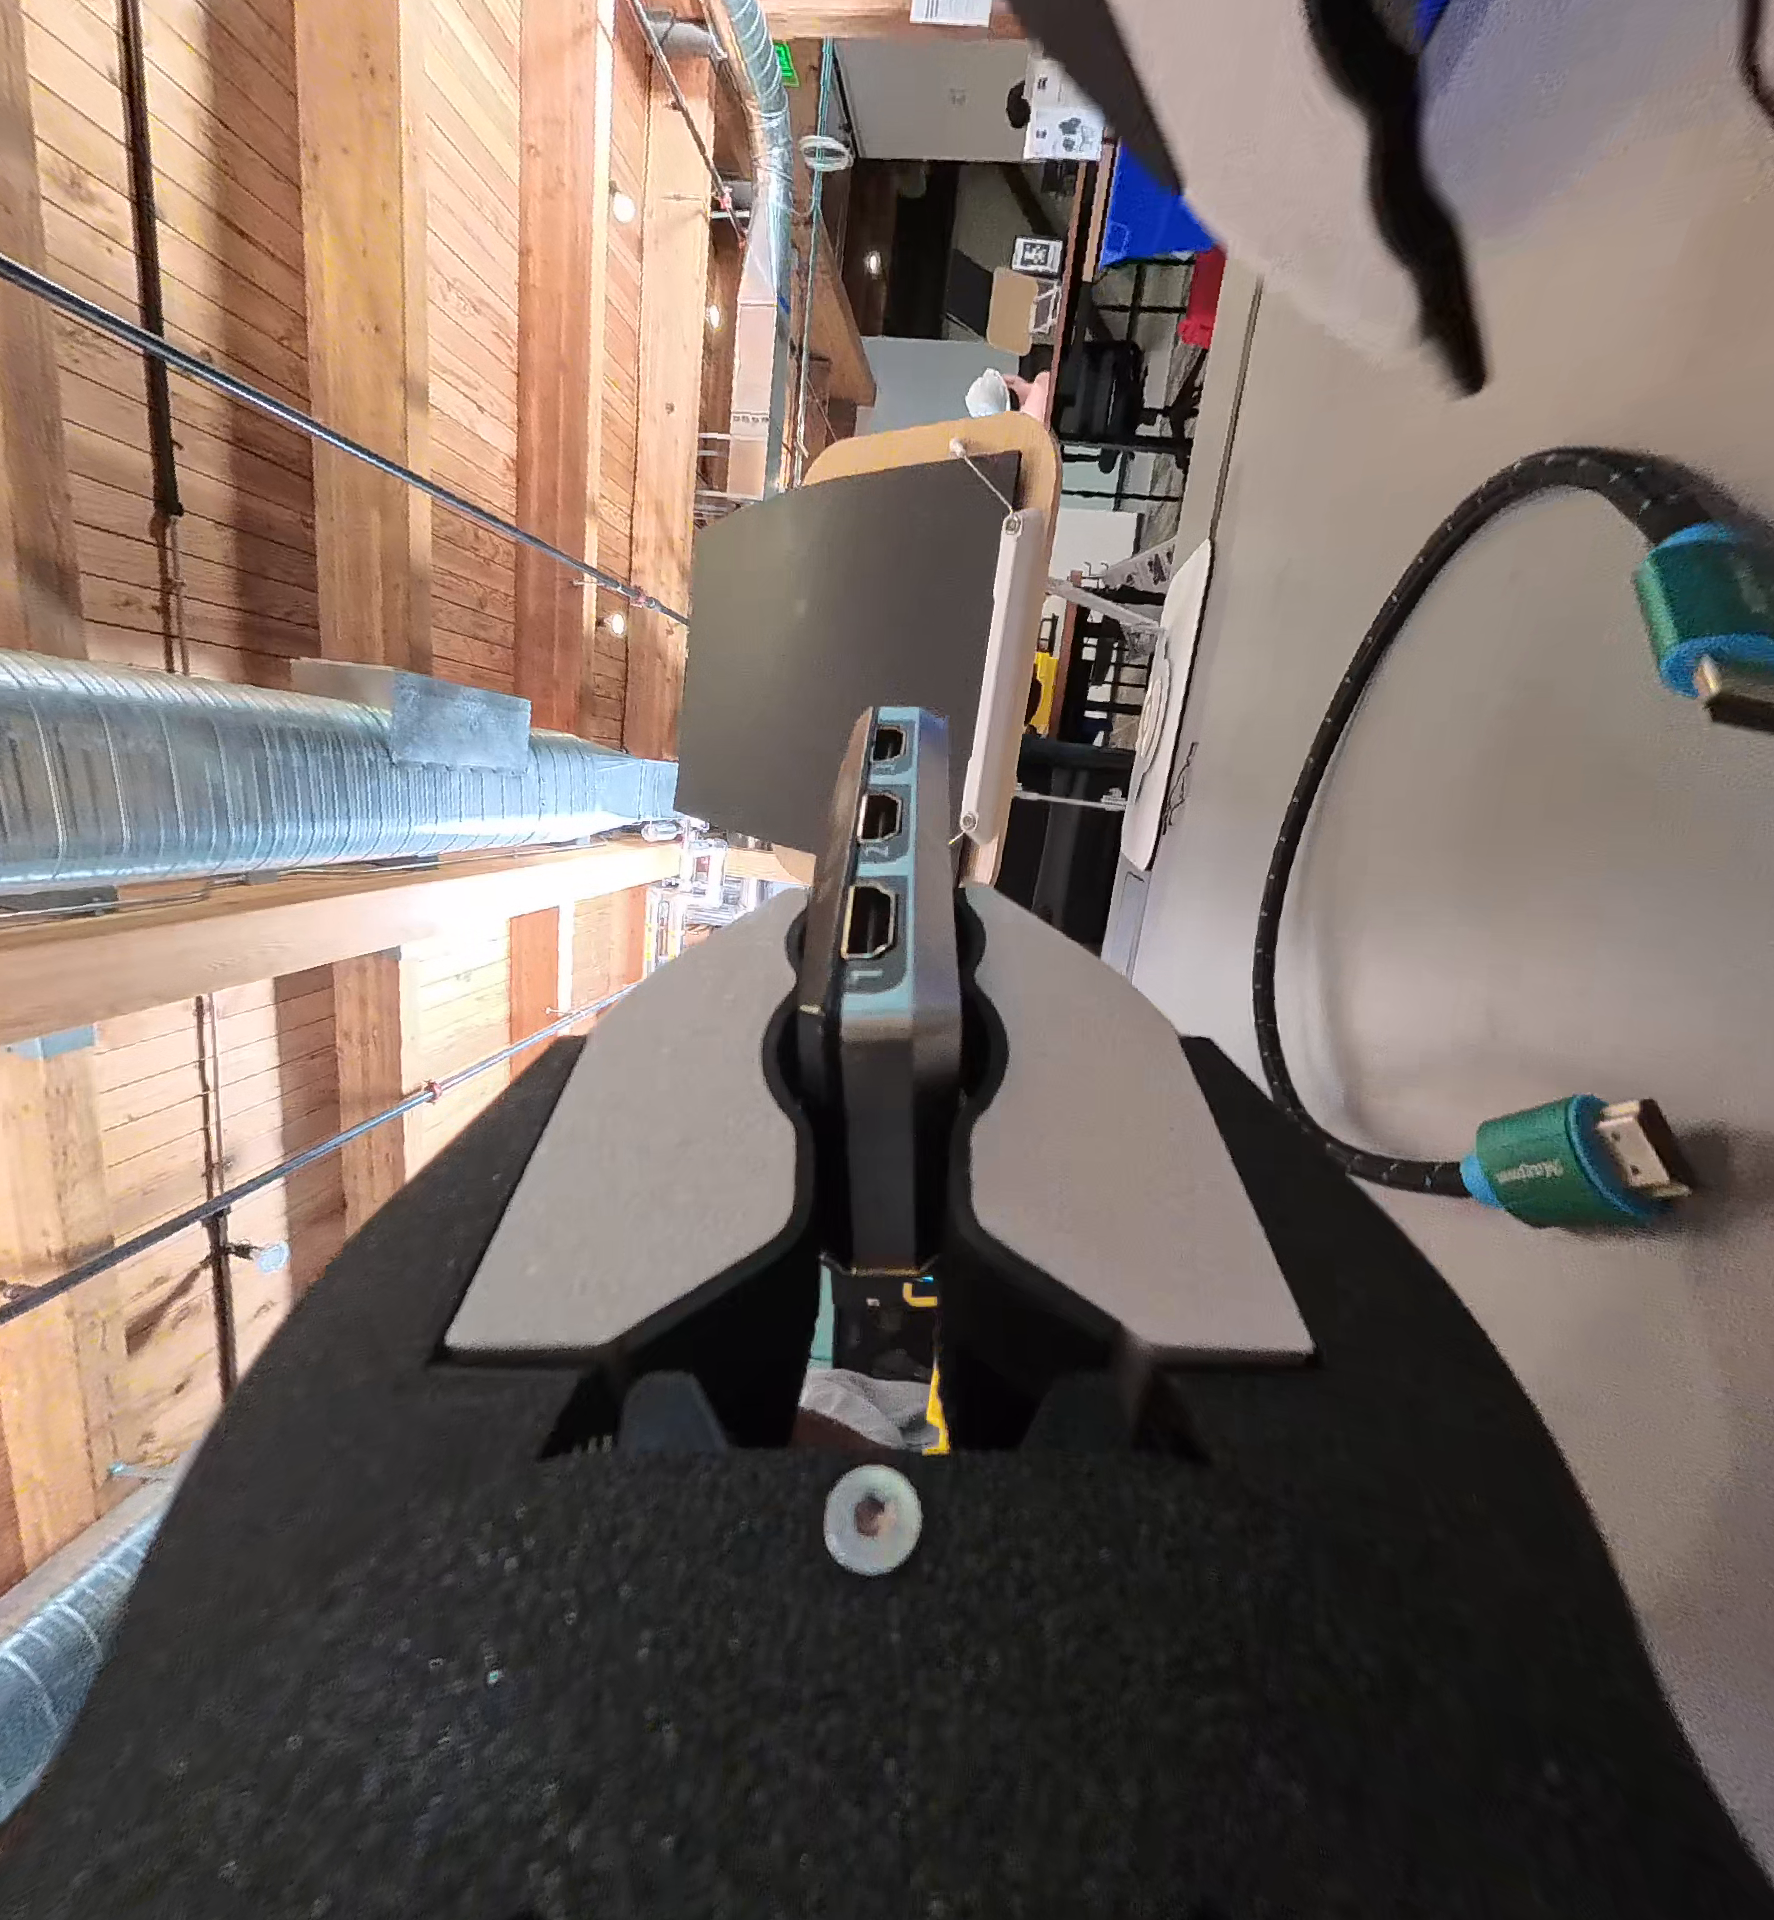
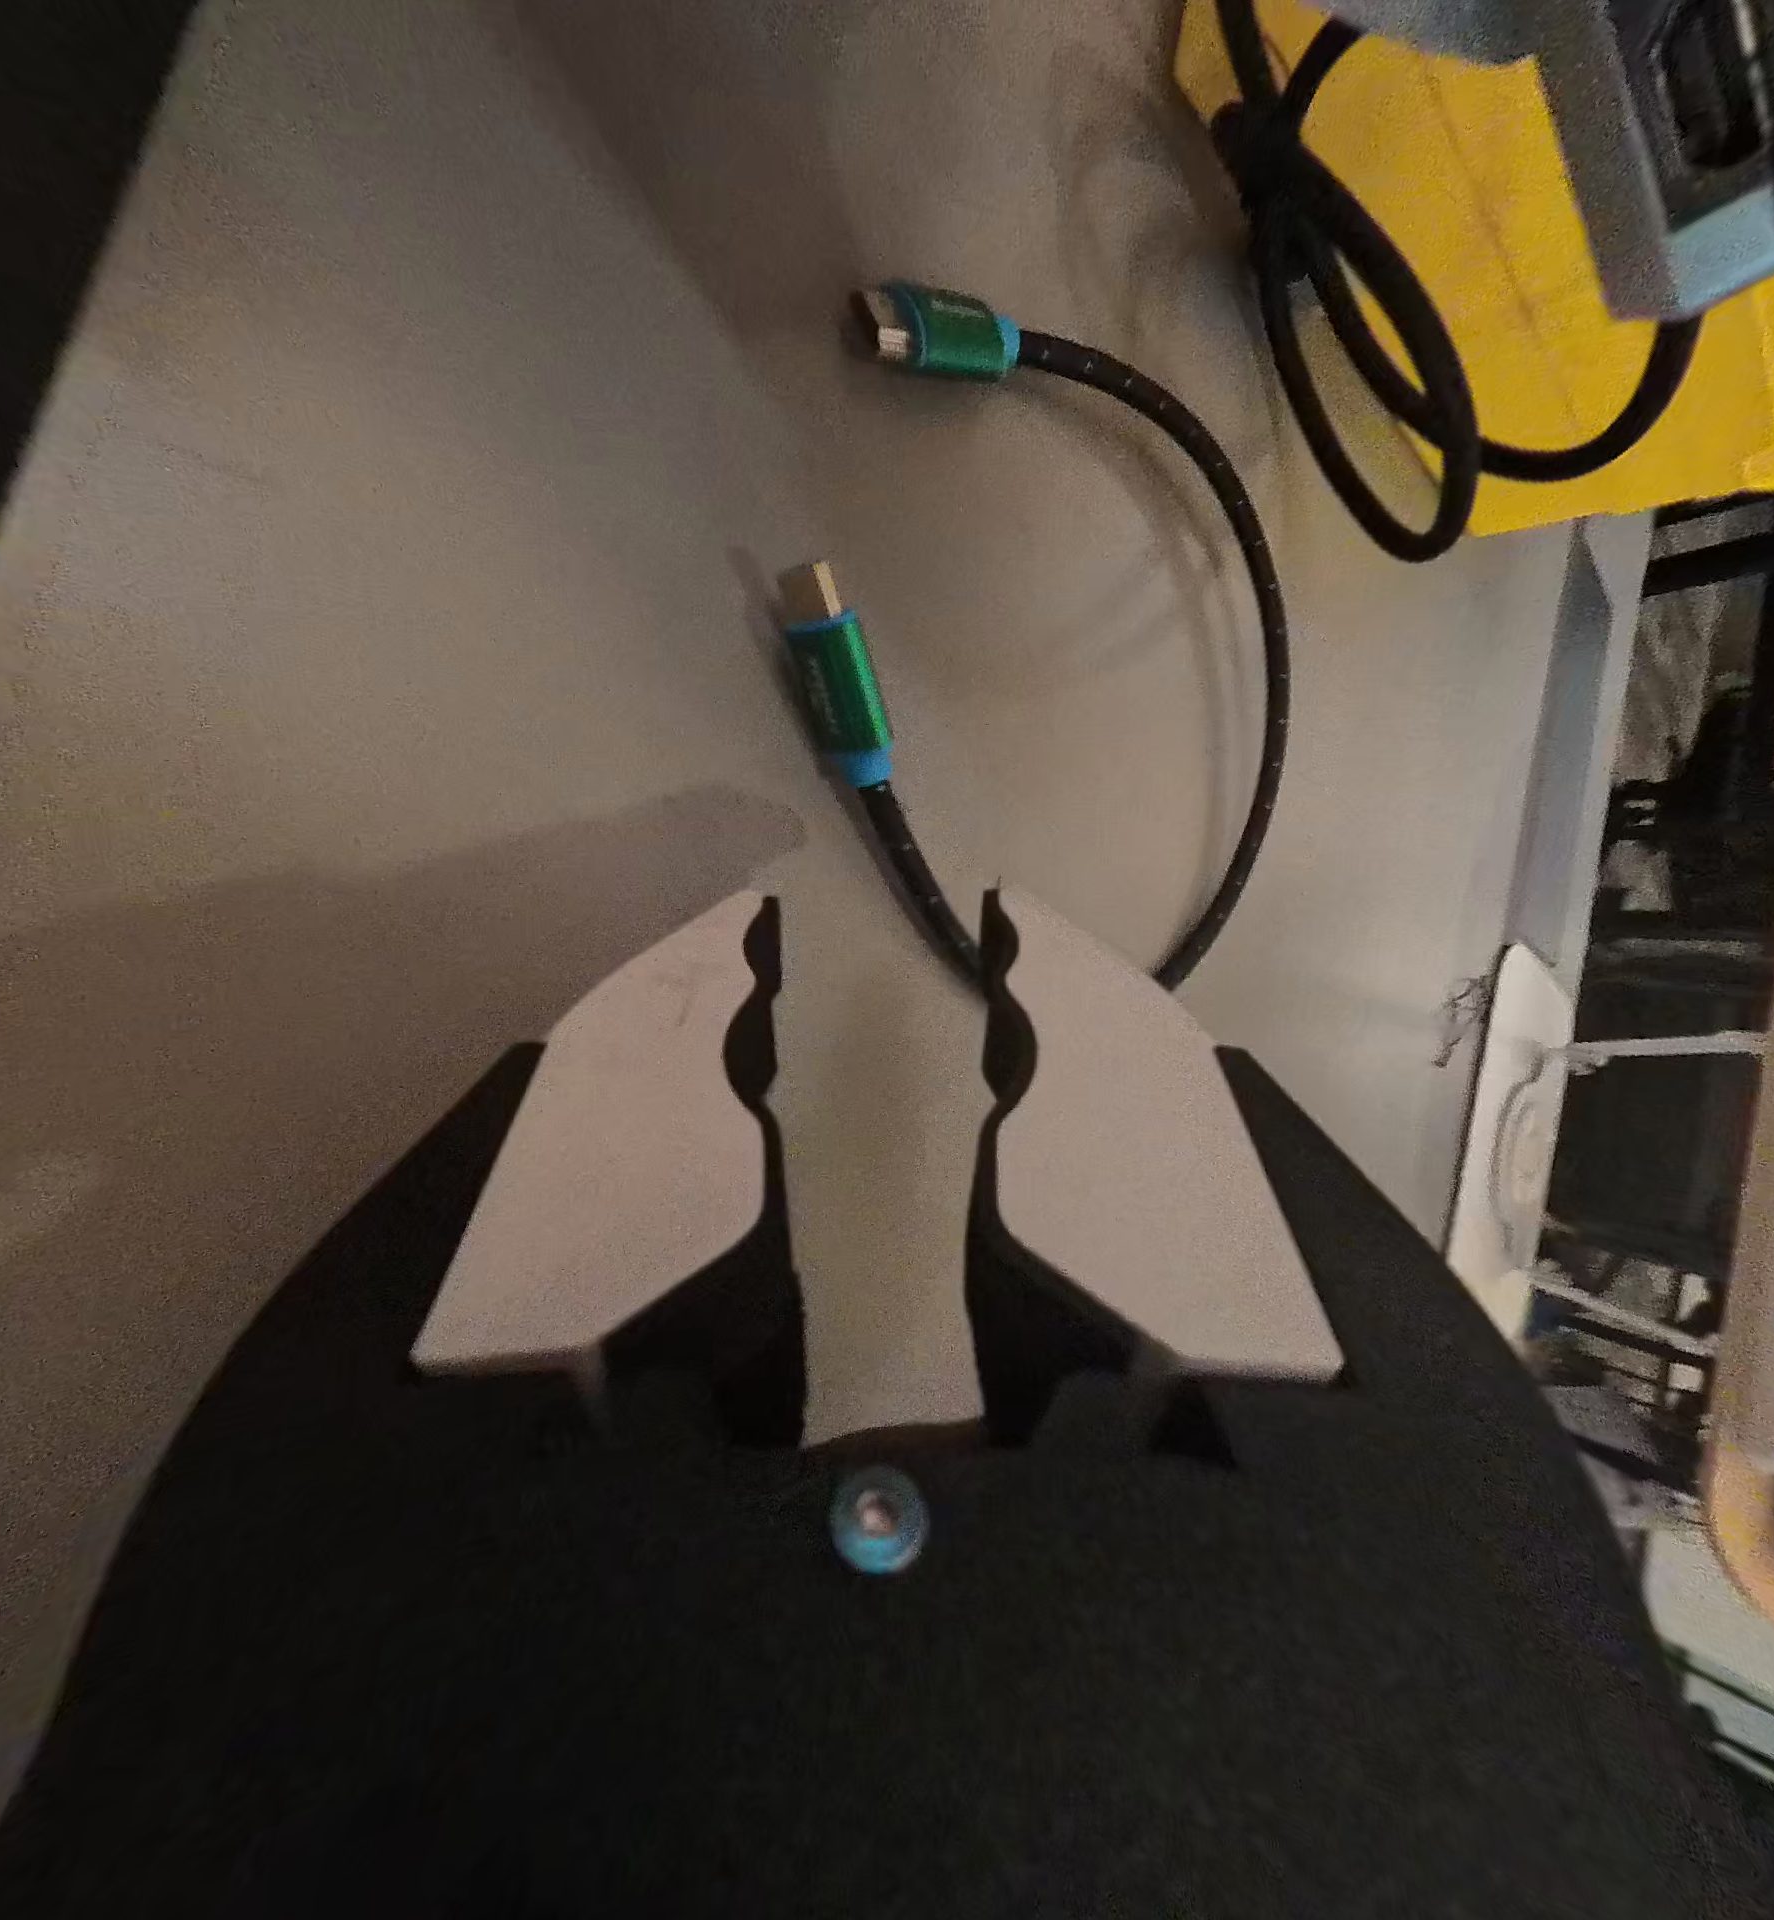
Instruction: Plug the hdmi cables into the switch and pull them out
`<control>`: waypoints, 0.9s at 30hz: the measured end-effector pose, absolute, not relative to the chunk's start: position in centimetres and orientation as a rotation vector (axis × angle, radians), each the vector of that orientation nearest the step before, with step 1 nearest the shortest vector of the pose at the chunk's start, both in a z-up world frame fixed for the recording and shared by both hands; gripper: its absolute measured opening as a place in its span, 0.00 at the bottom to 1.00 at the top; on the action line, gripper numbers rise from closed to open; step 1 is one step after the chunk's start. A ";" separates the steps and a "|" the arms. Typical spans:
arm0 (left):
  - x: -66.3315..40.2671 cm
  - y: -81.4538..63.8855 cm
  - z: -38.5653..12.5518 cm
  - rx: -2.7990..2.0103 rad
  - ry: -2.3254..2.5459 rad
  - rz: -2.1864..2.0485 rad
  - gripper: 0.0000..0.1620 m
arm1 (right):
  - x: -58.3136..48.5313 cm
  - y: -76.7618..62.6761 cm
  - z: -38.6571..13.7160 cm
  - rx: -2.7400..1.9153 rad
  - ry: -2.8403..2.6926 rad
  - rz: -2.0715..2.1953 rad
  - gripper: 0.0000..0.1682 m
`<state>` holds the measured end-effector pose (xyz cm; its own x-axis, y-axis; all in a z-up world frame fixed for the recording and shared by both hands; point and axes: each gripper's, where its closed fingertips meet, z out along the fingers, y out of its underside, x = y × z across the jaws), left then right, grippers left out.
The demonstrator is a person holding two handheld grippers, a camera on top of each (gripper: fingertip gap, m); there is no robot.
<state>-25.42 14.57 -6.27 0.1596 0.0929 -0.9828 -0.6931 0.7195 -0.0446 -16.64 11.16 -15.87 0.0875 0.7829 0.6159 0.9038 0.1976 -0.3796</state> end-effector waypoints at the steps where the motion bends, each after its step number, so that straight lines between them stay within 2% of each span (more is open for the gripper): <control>1: -25.5 14.5 -6.3 -0.559 1.305 0.613 0.14 | -16.5 12.0 -15.9 -1.561 -1.734 -0.228 0.21; 5: -25.8 14.6 -6.0 -0.582 1.290 0.609 0.14 | -17.5 13.7 -17.2 -1.511 -1.844 -0.203 0.21; 6: -26.0 14.7 -5.9 -0.600 1.285 0.595 0.14 | -17.7 13.8 -17.9 -1.546 -1.858 -0.159 0.16; 7: -26.1 14.8 -6.0 -0.619 1.283 0.582 0.14 | -18.0 14.1 -18.5 -1.563 -1.847 -0.135 0.05; 11: -26.7 15.3 -6.3 -0.653 1.290 0.583 0.13 | -18.6 14.8 -18.5 -1.459 -1.762 -0.092 0.04; 15: -26.9 15.4 -6.5 -0.642 1.303 0.608 0.14 | -18.4 15.0 -17.8 -1.756 -1.642 0.099 0.03; 20: -26.4 15.3 -6.6 -0.586 1.315 0.657 0.14 | -18.6 14.3 -12.3 -2.086 -1.274 0.550 0.03; 23: -26.1 15.5 -6.2 -0.593 1.296 0.666 0.14 | -18.3 12.0 -11.0 -2.355 -1.091 0.913 0.03; 27: -25.5 15.2 -6.0 -0.543 1.291 0.695 0.14 | -19.0 9.6 -8.3 -2.445 -0.817 1.442 0.03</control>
<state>-25.49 15.19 -6.00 0.1267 0.1595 -0.9790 -0.7292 0.6841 0.0171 -18.96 9.60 -8.32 0.3761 0.5452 -0.7492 0.3624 -0.8307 -0.4226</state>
